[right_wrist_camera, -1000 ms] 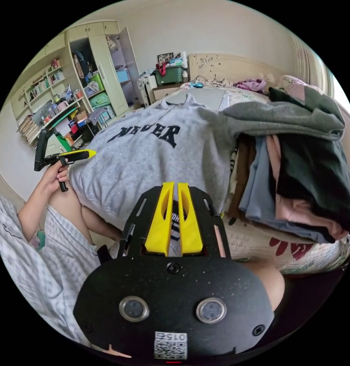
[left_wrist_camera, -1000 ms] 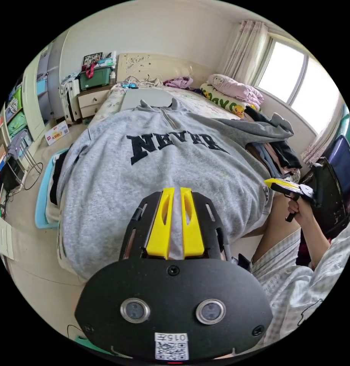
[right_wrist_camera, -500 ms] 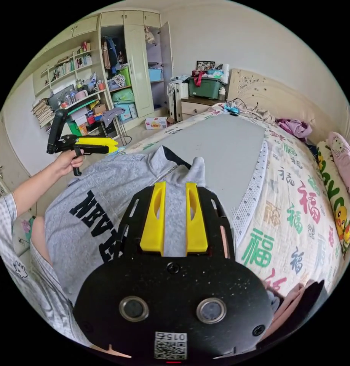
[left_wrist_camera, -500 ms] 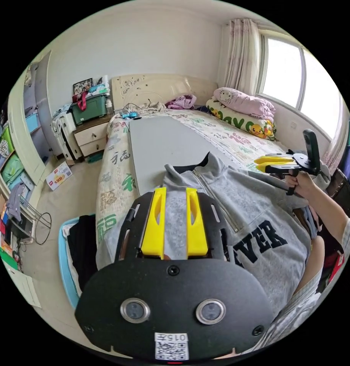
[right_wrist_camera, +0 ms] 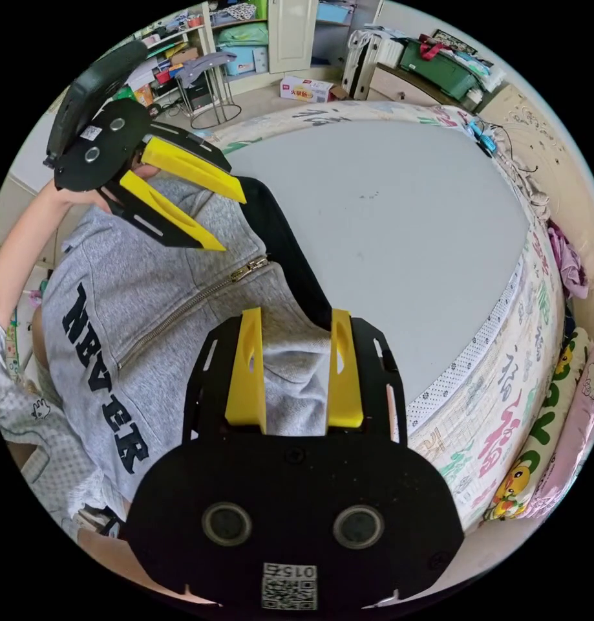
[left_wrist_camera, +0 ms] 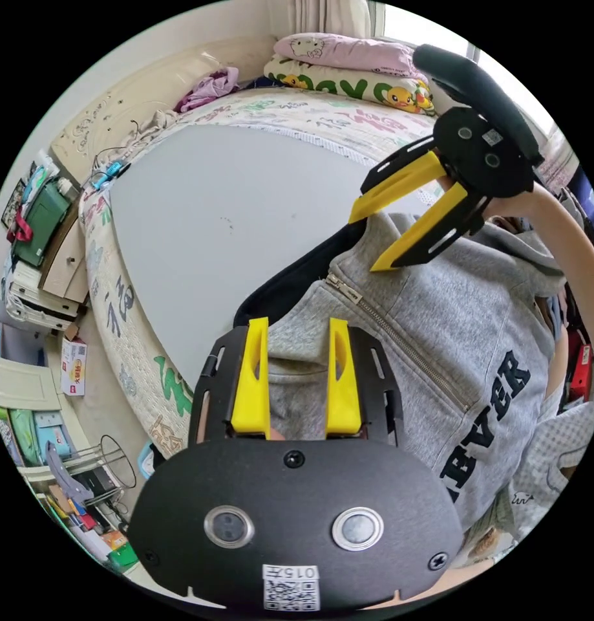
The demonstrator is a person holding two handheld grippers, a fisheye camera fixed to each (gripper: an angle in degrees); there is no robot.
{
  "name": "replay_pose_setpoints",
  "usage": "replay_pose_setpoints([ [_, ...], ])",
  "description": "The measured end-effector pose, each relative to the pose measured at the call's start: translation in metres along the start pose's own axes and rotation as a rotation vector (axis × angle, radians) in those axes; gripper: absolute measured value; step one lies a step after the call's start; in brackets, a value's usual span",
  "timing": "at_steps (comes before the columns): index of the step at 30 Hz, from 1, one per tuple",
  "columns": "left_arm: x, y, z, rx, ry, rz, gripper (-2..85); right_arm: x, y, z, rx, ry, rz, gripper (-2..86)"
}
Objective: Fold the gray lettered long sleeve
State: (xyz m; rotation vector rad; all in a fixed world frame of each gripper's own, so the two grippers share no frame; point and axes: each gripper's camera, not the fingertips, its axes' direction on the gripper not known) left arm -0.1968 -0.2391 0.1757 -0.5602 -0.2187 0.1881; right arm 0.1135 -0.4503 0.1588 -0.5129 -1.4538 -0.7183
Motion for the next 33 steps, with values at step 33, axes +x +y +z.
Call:
replay_pose_setpoints([
  [33, -0.004, -0.044, -0.03, -0.111, -0.011, -0.039, 3.3, -0.149, 0.0, -0.018, 0.095, 0.018, -0.056, 5.1],
])
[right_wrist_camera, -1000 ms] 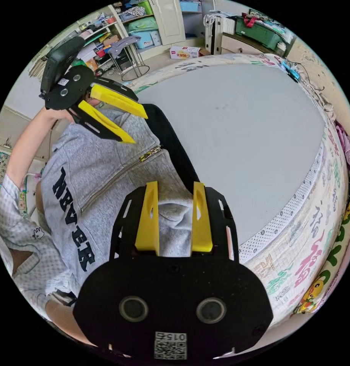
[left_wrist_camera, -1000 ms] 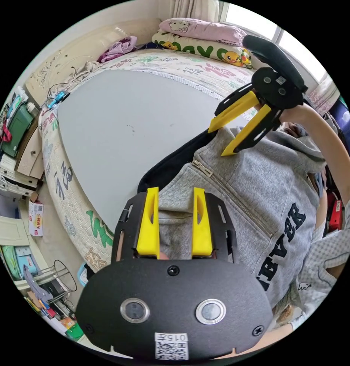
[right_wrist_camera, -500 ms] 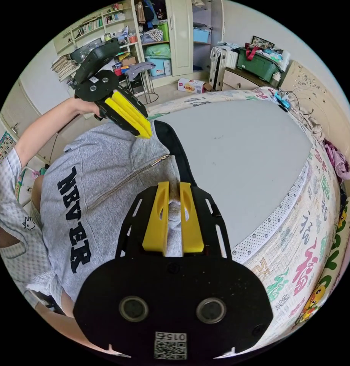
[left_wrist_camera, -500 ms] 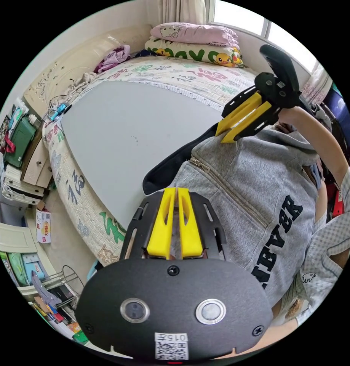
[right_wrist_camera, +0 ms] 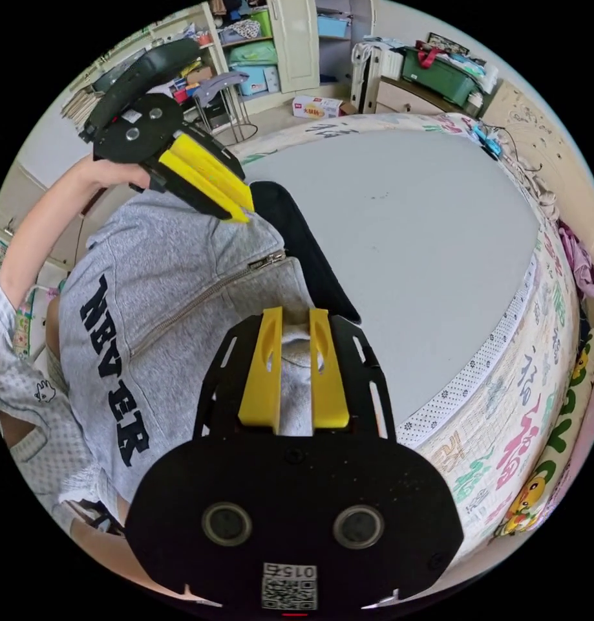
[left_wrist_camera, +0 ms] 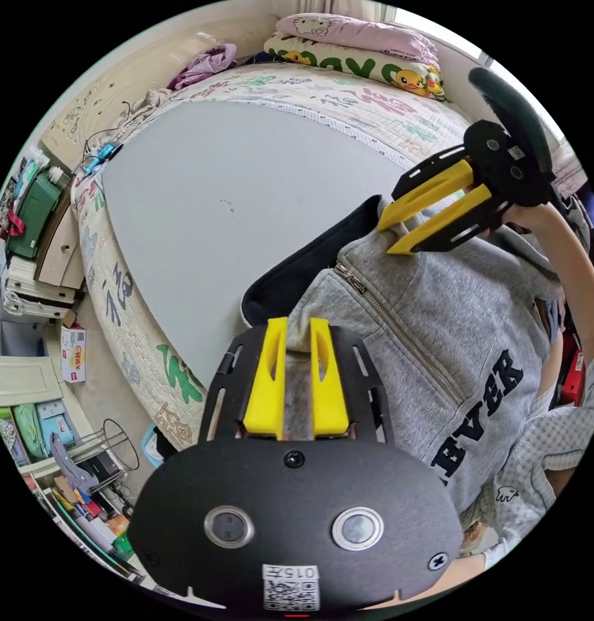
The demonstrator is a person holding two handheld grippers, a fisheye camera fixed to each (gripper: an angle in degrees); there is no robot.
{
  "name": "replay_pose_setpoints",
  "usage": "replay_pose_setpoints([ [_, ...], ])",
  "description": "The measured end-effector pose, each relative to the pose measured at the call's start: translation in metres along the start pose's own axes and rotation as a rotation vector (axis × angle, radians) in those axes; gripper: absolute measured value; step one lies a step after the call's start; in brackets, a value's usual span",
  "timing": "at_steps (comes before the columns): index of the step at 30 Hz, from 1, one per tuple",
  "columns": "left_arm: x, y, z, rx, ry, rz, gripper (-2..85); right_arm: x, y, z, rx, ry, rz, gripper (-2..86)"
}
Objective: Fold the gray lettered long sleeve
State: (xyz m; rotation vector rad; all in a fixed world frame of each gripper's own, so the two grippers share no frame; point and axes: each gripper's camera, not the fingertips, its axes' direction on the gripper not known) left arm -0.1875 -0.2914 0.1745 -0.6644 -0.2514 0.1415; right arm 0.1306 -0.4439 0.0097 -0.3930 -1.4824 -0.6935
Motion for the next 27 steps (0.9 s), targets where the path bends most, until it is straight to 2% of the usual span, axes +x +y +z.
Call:
replay_pose_setpoints([
  [4, 0.006, 0.023, -0.015, 0.081, -0.02, -0.017, 0.5, -0.015, 0.007, 0.004, 0.03, 0.02, 0.008, -0.1],
  [12, 0.022, 0.052, -0.071, 0.279, -0.164, -0.075, -0.3, -0.054, 0.012, -0.006, 0.234, 0.226, 0.067, -1.0],
  [17, 0.02, 0.052, -0.072, 0.297, -0.261, -0.138, -0.4, -0.043, -0.009, 0.037, 0.16, 0.324, 0.154, -1.0],
  [21, 0.008, 0.056, -0.026, 0.213, -0.255, -0.231, -0.3, -0.032, -0.022, 0.1, 0.044, 0.302, 0.221, -0.9],
  [25, 0.003, 0.078, -0.03, 0.24, -0.245, -0.3, 0.5, -0.019, -0.011, 0.105, 0.082, 0.253, 0.29, -0.3],
  [27, -0.005, 0.095, -0.047, 0.265, -0.166, -0.315, 1.3, -0.007, 0.01, 0.088, 0.116, 0.17, 0.323, 0.3],
])
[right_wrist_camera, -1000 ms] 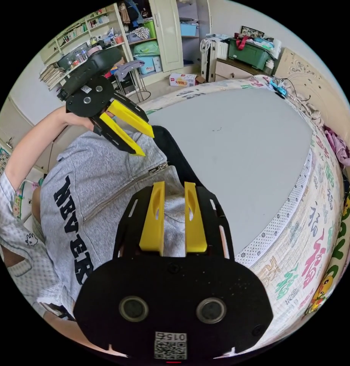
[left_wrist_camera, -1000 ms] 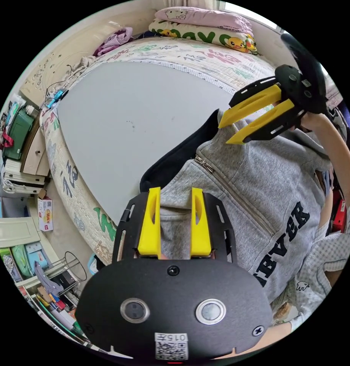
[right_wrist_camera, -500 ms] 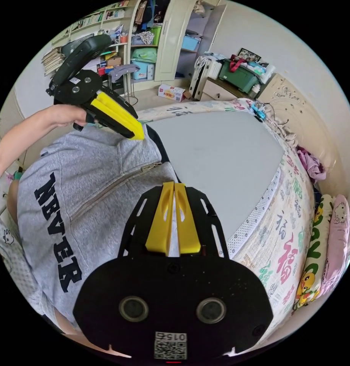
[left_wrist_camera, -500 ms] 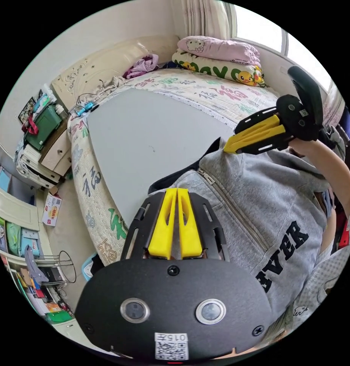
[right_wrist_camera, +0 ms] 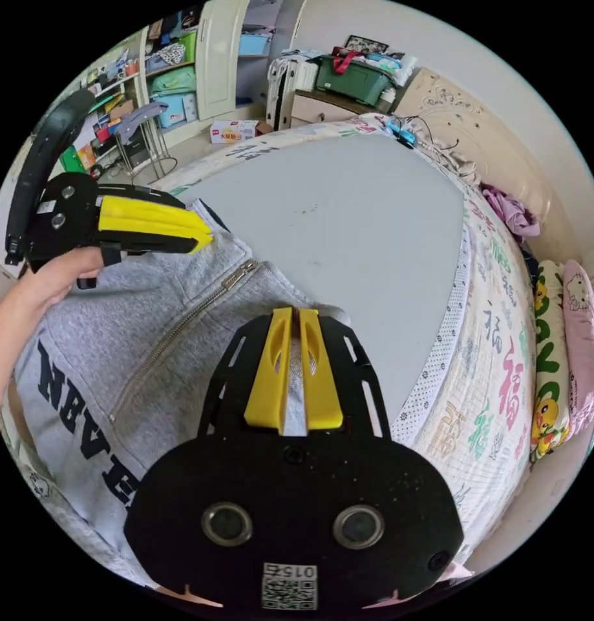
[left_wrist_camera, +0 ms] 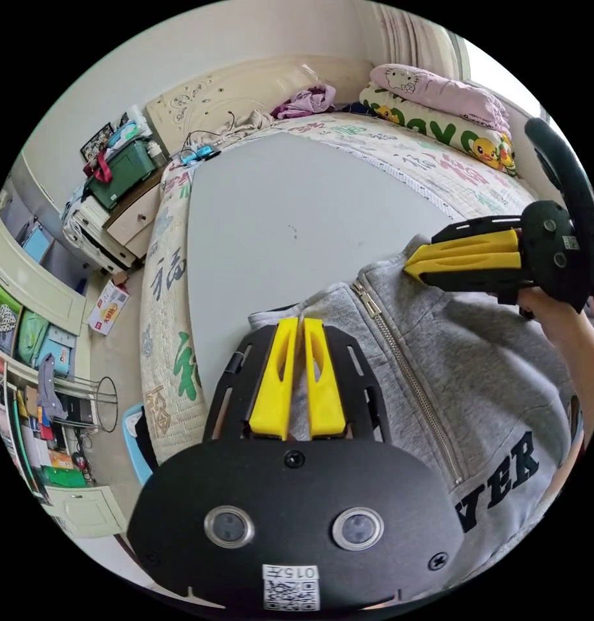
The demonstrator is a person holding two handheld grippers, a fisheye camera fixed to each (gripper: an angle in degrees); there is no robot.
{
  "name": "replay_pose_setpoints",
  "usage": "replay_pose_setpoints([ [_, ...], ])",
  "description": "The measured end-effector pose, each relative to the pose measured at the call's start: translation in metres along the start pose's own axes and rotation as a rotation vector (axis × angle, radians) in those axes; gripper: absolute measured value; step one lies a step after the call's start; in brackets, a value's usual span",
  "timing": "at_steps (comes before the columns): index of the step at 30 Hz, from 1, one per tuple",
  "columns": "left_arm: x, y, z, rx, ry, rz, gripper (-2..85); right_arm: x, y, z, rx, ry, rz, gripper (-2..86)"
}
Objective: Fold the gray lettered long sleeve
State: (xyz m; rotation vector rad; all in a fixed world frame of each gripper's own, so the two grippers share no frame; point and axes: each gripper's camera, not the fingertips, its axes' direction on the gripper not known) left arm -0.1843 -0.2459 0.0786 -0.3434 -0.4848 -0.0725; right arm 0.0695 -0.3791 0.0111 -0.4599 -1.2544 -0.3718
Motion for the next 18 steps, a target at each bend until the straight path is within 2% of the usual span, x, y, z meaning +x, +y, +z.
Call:
replay_pose_setpoints([
  [2, -0.02, 0.025, -0.035, 0.094, 0.105, -0.021, 2.1, 0.027, 0.046, -0.05, 0.131, -0.153, 0.045, 1.5],
  [4, -0.051, 0.077, -0.087, 0.162, 0.202, -0.047, 3.5, 0.042, 0.095, -0.089, 0.191, -0.223, 0.053, 3.4],
  [8, -0.1, 0.193, -0.162, 0.176, 0.176, -0.135, 5.7, 0.042, 0.242, -0.17, 0.249, -0.236, 0.057, 5.0],
  [9, -0.117, 0.242, -0.182, 0.198, 0.172, -0.212, 5.7, 0.037, 0.285, -0.188, 0.258, -0.235, 0.079, 6.0],
  [14, -0.158, 0.426, -0.225, 0.184, 0.143, -0.516, 6.4, 0.002, 0.42, -0.22, 0.229, -0.203, 0.218, 8.9],
  [16, -0.156, 0.492, -0.233, 0.19, 0.211, -0.615, 7.3, -0.009, 0.458, -0.217, 0.206, -0.248, 0.294, 9.3],
  [18, -0.152, 0.512, -0.242, 0.169, 0.311, -0.604, 8.2, -0.016, 0.489, -0.212, 0.177, -0.285, 0.349, 9.8],
])
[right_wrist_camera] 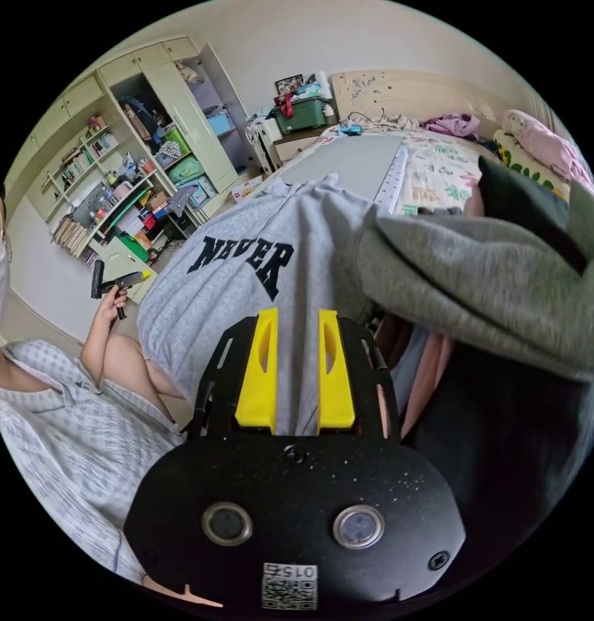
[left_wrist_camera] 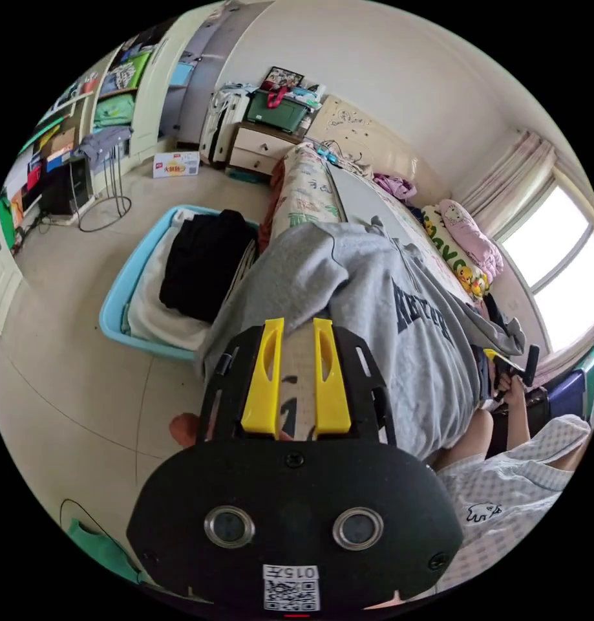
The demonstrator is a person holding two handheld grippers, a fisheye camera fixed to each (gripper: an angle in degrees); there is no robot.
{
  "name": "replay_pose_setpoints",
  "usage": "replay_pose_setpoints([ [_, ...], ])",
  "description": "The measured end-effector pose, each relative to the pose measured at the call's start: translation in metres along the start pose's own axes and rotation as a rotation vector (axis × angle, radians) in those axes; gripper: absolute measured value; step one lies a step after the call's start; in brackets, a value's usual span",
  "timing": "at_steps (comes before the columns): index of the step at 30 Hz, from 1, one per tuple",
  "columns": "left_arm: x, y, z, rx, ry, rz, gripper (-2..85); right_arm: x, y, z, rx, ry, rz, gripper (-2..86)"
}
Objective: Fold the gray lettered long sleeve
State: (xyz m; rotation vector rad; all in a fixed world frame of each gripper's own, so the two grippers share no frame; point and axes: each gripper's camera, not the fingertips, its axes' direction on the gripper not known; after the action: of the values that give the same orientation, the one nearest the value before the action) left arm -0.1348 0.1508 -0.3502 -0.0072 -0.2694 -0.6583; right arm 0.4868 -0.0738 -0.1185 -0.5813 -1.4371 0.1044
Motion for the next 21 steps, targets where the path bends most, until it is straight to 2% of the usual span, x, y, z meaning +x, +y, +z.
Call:
replay_pose_setpoints([
  [2, 0.01, 0.011, -0.012, -0.041, 0.064, 0.05, 9.0, 0.007, 0.032, 0.0, -0.032, 0.034, 0.081, 10.5],
  [7, 0.032, 0.053, -0.02, -0.177, 0.068, 0.101, 11.4, 0.022, 0.067, -0.012, -0.082, 0.066, 0.152, 12.3],
  [12, 0.036, 0.07, -0.029, -0.171, 0.047, 0.098, 9.0, 0.043, 0.078, 0.0, -0.198, -0.022, 0.148, 12.9],
  [16, 0.044, 0.067, -0.036, -0.215, 0.021, 0.126, 6.8, 0.061, 0.082, -0.005, -0.175, 0.003, 0.129, 7.5],
  [19, 0.052, 0.063, -0.034, -0.267, 0.024, 0.163, 7.5, 0.076, 0.084, -0.007, -0.18, -0.054, 0.11, 3.0],
  [21, 0.057, 0.06, -0.034, -0.291, -0.022, 0.178, 7.1, 0.088, 0.089, -0.006, -0.178, -0.114, 0.12, 4.6],
])
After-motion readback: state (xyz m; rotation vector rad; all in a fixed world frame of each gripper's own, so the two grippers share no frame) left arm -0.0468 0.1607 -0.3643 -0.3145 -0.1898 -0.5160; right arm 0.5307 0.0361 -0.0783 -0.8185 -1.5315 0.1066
